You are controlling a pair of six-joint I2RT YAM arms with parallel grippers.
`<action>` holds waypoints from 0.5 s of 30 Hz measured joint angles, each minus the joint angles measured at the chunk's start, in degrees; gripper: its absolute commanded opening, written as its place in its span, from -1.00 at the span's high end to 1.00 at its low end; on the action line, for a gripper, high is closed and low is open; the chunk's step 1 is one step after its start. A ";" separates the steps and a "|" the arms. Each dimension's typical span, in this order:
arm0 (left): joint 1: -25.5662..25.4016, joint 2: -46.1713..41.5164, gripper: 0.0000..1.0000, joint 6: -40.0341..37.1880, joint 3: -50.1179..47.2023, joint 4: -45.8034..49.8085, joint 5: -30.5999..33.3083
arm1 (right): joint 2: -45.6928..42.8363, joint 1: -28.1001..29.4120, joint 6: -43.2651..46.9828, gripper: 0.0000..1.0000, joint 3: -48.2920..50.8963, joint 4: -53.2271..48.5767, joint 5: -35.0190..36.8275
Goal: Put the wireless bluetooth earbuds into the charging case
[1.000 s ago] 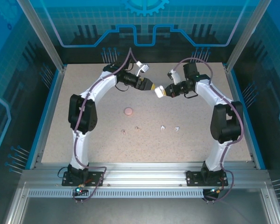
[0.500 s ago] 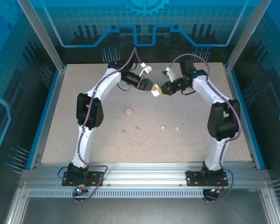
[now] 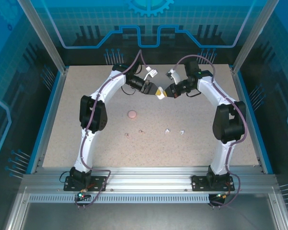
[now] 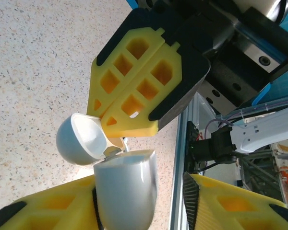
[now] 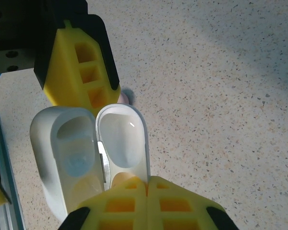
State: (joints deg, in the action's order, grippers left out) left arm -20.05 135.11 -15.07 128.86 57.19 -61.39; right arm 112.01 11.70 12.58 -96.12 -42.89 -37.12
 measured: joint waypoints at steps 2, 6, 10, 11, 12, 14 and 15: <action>0.00 0.00 -0.03 -0.07 0.00 -0.02 -0.02 | 0.00 0.00 0.17 1.00 0.00 -0.17 0.00; 0.00 0.74 0.04 -0.11 1.07 0.13 -0.02 | 0.00 0.00 0.42 1.00 0.00 -0.39 0.00; 0.00 2.29 0.16 -0.15 2.86 0.87 -0.04 | 0.00 0.02 0.59 1.00 -0.02 -0.83 0.11; 0.00 2.73 0.18 -0.15 3.34 1.11 -0.17 | 0.00 0.02 0.59 1.00 -0.02 -0.85 0.22; 0.00 3.26 0.18 -0.26 3.85 1.42 -0.26 | 0.00 0.02 0.59 1.00 -0.07 -0.85 0.28; 0.00 3.80 0.21 -0.39 4.26 1.77 -0.46 | 0.00 0.04 0.61 1.00 -0.24 -0.98 0.37; 0.00 3.93 0.25 -0.48 4.31 2.14 -0.63 | 0.00 0.04 0.61 1.00 -0.37 -1.09 0.48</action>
State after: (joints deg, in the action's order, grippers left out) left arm -20.05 139.04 -15.55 133.16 59.33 -62.02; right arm 112.01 11.75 13.19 -96.49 -43.99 -36.64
